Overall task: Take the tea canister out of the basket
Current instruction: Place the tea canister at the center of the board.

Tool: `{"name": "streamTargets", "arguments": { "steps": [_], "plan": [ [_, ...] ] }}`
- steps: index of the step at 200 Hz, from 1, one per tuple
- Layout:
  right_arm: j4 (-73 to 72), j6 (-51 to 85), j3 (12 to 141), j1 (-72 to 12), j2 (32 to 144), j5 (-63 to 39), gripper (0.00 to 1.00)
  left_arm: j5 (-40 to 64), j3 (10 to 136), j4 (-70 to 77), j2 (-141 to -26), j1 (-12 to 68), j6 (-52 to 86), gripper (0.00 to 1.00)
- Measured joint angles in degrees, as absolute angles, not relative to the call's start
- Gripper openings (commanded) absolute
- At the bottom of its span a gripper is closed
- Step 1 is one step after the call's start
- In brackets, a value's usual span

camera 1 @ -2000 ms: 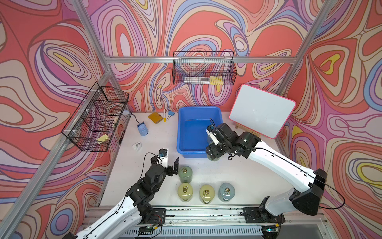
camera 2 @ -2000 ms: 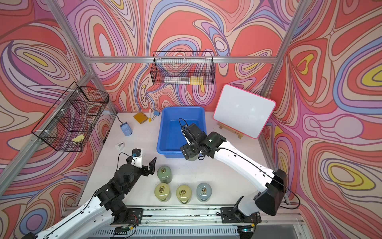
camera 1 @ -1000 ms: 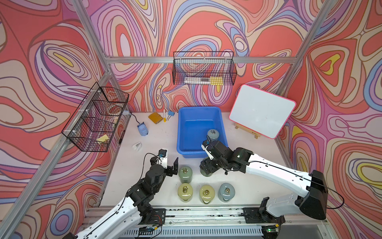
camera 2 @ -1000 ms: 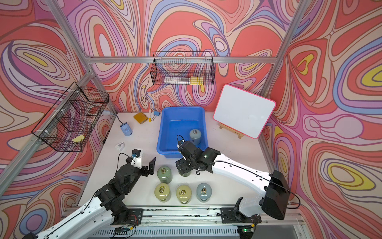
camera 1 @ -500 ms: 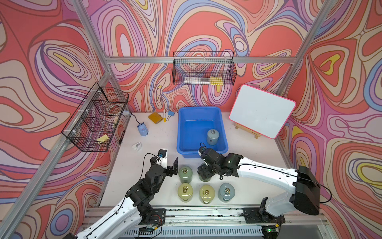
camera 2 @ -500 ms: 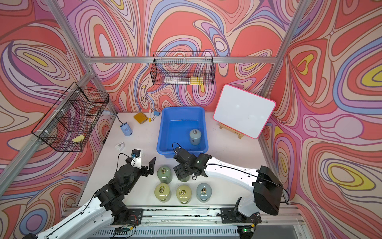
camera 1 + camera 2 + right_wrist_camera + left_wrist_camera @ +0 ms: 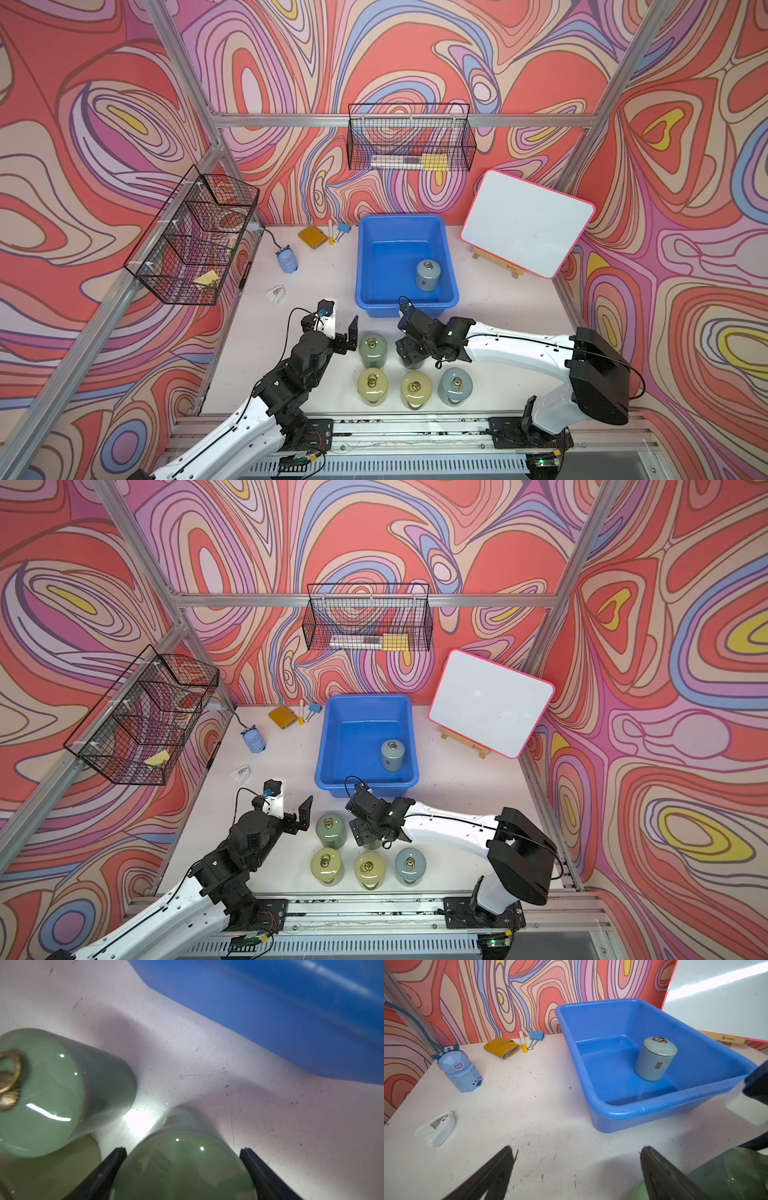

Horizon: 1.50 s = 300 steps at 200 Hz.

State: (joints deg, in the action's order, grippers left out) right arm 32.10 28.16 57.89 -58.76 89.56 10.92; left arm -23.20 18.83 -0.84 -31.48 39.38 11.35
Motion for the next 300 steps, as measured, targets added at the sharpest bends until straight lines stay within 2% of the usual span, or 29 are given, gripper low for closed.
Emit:
{"name": "streamTargets", "arguments": {
  "steps": [36, 129, 192, 253, 300],
  "plan": [
    [31.09, 28.69, 57.80, -58.87, 90.78, 11.62, 0.71, -23.22, 18.65, -0.84, -31.16, 39.38, 11.35, 0.99],
    [30.96, 29.80, 58.41, -59.42, 90.96, 11.07, 0.98, -23.22, 18.65, -0.84, -31.16, 39.38, 11.35, 0.99],
    [35.86, 29.93, 62.13, -59.61, 88.42, 11.07, 0.98, -23.33, 18.65, -0.86, -30.83, 39.38, 11.35, 0.99],
    [47.99, 30.52, 75.61, -59.13, 85.32, 17.41, 0.98, -23.64, 18.63, -0.86, -30.81, 39.38, 11.38, 0.99],
    [54.61, 30.39, 83.70, -51.46, 88.23, 19.31, 0.98, -23.79, 18.61, -0.86, -30.37, 39.38, 11.38, 0.99]
  ]
}}
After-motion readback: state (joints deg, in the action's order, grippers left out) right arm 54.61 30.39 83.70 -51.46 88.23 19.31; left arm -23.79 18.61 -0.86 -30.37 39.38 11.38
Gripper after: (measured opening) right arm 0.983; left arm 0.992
